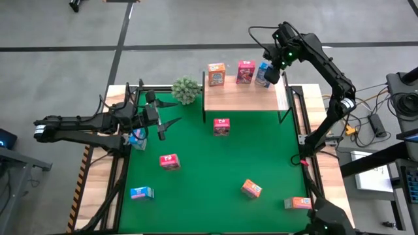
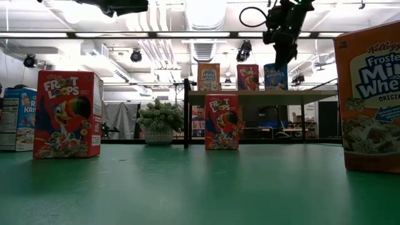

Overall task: Stack cereal on shelf
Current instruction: Put the right blue cereal box on the shelf

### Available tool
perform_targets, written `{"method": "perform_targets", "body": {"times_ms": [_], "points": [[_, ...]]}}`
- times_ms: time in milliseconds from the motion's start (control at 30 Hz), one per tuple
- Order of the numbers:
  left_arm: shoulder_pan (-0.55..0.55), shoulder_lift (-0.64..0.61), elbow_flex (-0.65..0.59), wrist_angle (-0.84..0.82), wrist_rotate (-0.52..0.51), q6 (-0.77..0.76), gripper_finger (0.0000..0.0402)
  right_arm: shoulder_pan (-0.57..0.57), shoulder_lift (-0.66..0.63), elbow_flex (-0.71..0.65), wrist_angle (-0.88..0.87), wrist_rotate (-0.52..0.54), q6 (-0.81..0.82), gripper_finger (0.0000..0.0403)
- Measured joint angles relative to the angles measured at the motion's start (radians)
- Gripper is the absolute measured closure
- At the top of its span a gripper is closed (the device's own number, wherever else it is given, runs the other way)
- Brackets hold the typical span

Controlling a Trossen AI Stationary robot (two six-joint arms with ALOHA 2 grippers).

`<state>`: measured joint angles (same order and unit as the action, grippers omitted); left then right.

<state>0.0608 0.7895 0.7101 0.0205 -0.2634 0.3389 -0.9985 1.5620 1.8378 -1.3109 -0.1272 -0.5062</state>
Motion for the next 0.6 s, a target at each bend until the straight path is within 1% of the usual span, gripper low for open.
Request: {"method": "perform_targets", "body": {"times_ms": [133,233,433,600], "points": [[0.0,0.0,0.0,-0.003,0.0,0.0,0.0167,0.0,-0.003,0.002,-0.001,0.0,0.016,0.0159],[0.0,0.0,0.0,-0.018,0.0,-0.002,0.0167,0.0,-0.003,0.028,-0.003,0.0,0.046,0.0152],[0.0,0.0,0.0,-0.044,0.0,-0.02,0.0167,0.004,-0.004,0.118,-0.031,-0.001,0.102,0.0159],[0.0,0.0,-0.006,-0.046,0.0,-0.026,0.0167,0.035,-0.009,0.185,-0.04,-0.006,0.197,0.0171]]}}
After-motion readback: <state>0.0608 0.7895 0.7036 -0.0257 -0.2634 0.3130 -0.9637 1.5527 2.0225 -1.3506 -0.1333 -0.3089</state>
